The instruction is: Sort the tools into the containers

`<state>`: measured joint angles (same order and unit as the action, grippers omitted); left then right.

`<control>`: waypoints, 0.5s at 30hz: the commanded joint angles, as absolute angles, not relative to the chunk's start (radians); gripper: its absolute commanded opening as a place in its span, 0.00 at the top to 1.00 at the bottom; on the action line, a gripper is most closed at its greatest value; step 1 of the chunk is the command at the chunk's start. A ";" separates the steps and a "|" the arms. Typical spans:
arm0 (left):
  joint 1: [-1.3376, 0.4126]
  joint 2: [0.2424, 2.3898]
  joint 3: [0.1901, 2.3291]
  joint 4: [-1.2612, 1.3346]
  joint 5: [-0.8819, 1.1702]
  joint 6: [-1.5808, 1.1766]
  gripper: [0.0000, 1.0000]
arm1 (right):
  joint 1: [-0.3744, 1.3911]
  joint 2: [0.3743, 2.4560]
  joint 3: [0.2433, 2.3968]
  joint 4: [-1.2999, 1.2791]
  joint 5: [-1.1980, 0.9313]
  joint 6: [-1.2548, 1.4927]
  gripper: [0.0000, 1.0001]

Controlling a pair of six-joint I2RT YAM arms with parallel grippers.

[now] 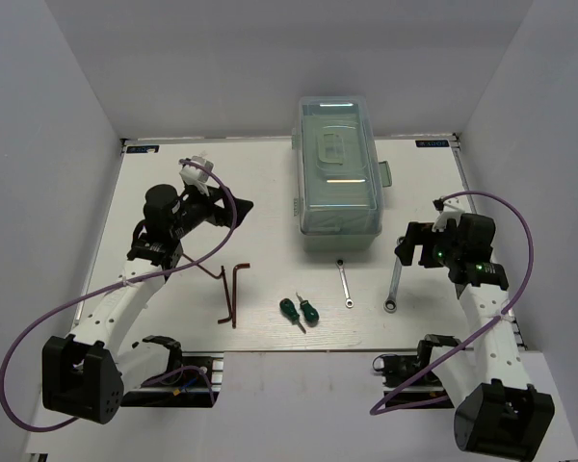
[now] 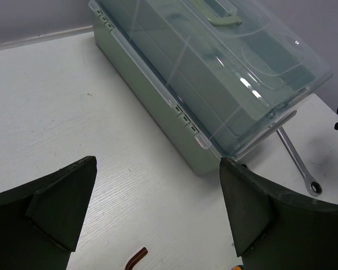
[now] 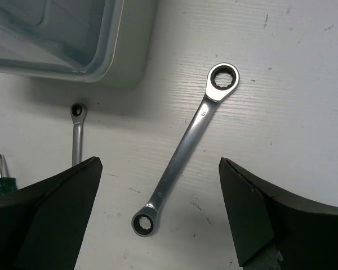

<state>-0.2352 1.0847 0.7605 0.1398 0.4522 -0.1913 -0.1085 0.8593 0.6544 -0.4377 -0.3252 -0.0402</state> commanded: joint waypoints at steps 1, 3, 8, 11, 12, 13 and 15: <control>-0.235 1.063 0.779 0.150 0.471 -0.201 0.00 | -0.120 0.845 0.667 -0.416 -0.385 -0.074 0.10; -0.235 1.063 0.779 0.150 0.471 -0.210 0.00 | -0.124 0.838 0.657 -0.420 -0.403 -0.099 0.10; -0.235 1.072 0.779 0.150 0.471 -0.210 0.00 | -0.138 0.819 0.626 -0.413 -0.460 -0.162 0.10; -0.235 1.081 0.779 0.150 0.471 -0.210 0.19 | -0.146 0.831 0.627 -0.422 -0.462 -0.164 0.49; -0.235 1.081 0.779 0.159 0.471 -0.210 0.37 | -0.149 0.836 0.626 -0.422 -0.465 -0.164 0.99; -0.235 1.091 0.779 0.160 0.471 -0.210 0.88 | -0.149 0.836 0.627 -0.425 -0.466 -0.158 1.00; -0.235 1.115 0.790 0.140 0.462 -0.210 1.00 | -0.147 0.835 0.629 -0.428 -0.474 -0.160 1.00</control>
